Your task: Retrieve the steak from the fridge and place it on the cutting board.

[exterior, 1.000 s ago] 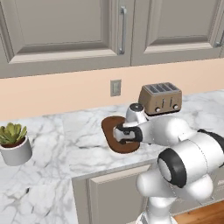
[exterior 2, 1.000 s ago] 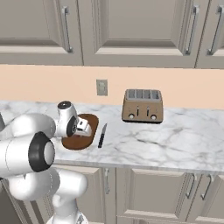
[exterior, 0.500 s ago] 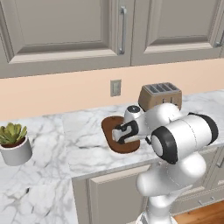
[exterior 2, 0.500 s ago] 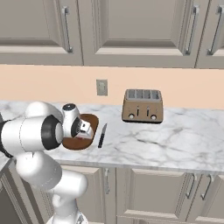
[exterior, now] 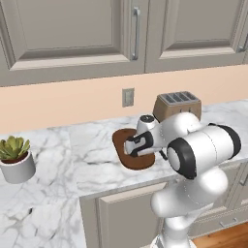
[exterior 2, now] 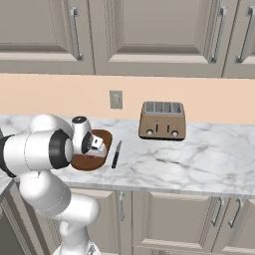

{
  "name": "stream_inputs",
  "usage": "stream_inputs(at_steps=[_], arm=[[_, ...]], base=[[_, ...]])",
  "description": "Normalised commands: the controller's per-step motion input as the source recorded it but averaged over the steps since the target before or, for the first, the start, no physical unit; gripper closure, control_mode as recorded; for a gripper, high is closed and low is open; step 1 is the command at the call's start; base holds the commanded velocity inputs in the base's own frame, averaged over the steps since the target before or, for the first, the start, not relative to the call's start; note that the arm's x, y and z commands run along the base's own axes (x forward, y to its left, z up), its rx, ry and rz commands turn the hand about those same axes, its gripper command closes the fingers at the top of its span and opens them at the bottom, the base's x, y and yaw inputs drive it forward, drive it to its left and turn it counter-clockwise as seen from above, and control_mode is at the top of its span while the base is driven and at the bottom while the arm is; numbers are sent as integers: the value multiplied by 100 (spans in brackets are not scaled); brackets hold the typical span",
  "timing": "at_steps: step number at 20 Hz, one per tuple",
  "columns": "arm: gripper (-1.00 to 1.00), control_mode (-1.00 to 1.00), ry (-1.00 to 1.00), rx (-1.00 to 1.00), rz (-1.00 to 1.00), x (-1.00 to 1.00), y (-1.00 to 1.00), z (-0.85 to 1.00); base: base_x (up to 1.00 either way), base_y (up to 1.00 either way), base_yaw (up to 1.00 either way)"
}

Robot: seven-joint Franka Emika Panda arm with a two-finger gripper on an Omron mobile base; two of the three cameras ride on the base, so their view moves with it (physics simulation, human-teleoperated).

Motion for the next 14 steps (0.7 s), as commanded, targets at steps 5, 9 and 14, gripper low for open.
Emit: stream_inputs(at_steps=[5, 9, 14], arm=[[-100, -100, 2, -6, 0, -1, 0, 19], [-100, -100, 2, -7, 0, -37, -2, 63], [-100, -100, 7, 0, 0, -71, -14, 73]], base=[[0, 0, 0], [0, 0, 0], [0, 0, 0]])
